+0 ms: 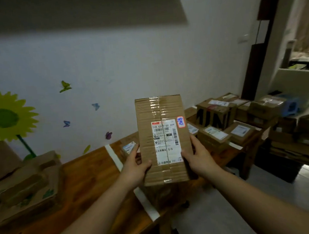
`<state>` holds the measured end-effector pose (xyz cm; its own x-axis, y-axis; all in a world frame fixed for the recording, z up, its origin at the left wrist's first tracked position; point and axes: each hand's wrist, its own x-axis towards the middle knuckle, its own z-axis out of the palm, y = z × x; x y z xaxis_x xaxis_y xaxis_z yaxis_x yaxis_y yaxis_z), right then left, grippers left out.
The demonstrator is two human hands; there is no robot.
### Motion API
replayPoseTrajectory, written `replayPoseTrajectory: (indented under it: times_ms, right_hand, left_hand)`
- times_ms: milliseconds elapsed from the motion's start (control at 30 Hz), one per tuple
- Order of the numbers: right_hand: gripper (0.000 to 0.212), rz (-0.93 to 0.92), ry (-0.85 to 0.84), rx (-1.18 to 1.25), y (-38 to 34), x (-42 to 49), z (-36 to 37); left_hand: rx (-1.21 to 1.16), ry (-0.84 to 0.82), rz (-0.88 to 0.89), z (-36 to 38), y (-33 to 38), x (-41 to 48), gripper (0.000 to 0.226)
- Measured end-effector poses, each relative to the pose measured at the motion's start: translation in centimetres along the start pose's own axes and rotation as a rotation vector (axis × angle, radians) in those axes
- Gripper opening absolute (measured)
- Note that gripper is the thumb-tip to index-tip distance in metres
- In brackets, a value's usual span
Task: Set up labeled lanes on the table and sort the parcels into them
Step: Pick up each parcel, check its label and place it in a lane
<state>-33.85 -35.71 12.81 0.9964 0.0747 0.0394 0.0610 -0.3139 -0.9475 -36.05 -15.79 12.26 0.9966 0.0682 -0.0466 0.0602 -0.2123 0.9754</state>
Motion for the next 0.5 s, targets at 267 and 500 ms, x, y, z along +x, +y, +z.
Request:
replayPoseTrajectory:
  times_ms: [267,500]
  right_hand:
    - [0.063,0.055,0.047,-0.065,5.9,2.6,-11.2]
    - [0.068,0.195,-0.023,-0.14,9.4,7.4,-14.1]
  left_hand:
    - [-0.072,-0.158,-0.1,13.1,0.3,3.9,0.087]
    - [-0.014,-0.137,-0.182,17.6,-1.7,9.1,0.081]
